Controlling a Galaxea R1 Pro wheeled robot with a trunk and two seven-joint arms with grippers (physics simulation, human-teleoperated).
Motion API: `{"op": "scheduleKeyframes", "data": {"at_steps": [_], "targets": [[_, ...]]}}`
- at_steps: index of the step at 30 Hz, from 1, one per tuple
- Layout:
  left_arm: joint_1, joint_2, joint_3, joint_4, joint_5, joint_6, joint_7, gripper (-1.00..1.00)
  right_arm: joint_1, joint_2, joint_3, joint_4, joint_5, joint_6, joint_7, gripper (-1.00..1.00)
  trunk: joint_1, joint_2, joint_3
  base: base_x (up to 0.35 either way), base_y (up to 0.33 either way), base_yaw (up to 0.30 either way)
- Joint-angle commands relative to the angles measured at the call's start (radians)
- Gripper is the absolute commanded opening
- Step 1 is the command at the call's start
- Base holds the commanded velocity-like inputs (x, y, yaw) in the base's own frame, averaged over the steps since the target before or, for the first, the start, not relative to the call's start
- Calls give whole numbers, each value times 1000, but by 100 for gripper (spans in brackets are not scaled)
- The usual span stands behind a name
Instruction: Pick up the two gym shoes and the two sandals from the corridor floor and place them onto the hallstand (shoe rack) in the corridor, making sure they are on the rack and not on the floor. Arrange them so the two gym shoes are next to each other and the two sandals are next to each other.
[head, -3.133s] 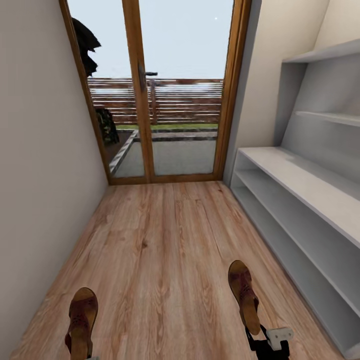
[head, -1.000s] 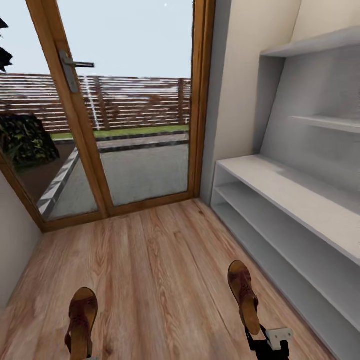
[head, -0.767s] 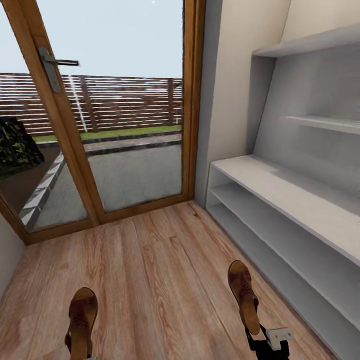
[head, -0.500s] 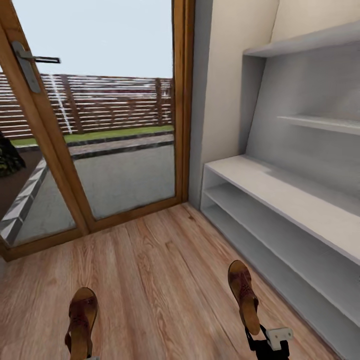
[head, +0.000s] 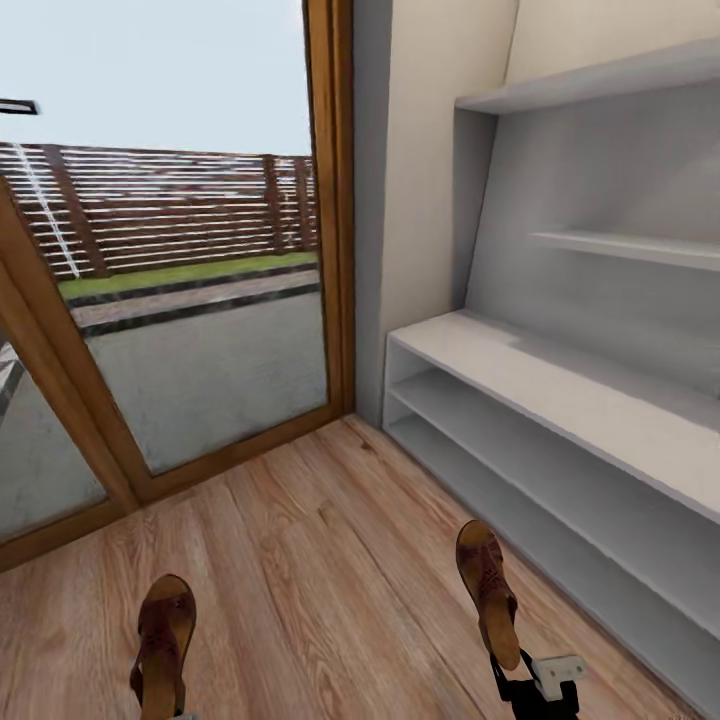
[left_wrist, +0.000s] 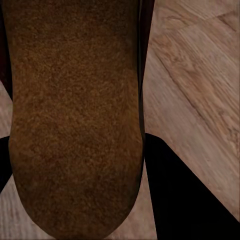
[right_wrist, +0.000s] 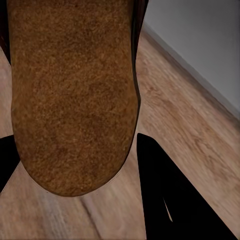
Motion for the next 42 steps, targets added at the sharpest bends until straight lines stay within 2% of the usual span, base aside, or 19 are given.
{"op": "scheduleKeyframes", "data": {"at_steps": [1,8,22,29,42], "targets": [[-1,0,4,1,-8,-3,-1,-100,-1,1,-8,0,1,-2,10,-100,0,0,-1,237,274,-268],[-1,0,4,1,-8,-3,-2,-100,-1,1,-9,0,1,-2,10,-100,0,0,-1,183,281,-268],[-1,0,3,2,-8,-3,-5,-100,-1,1,-9,0,1,-2,10,-100,0,0,-1,33,302,-267],[-1,0,3,1,-8,-3,-5,-100,-1,1,-9,0,1,-2,10,-100,0,0,-1,213,271,-268],[-1,-1,3,1,-8,-3,-5,-100,-1,0,-9,0,0,-2,10,-100,0,0,-1,129,102,-272]]}}
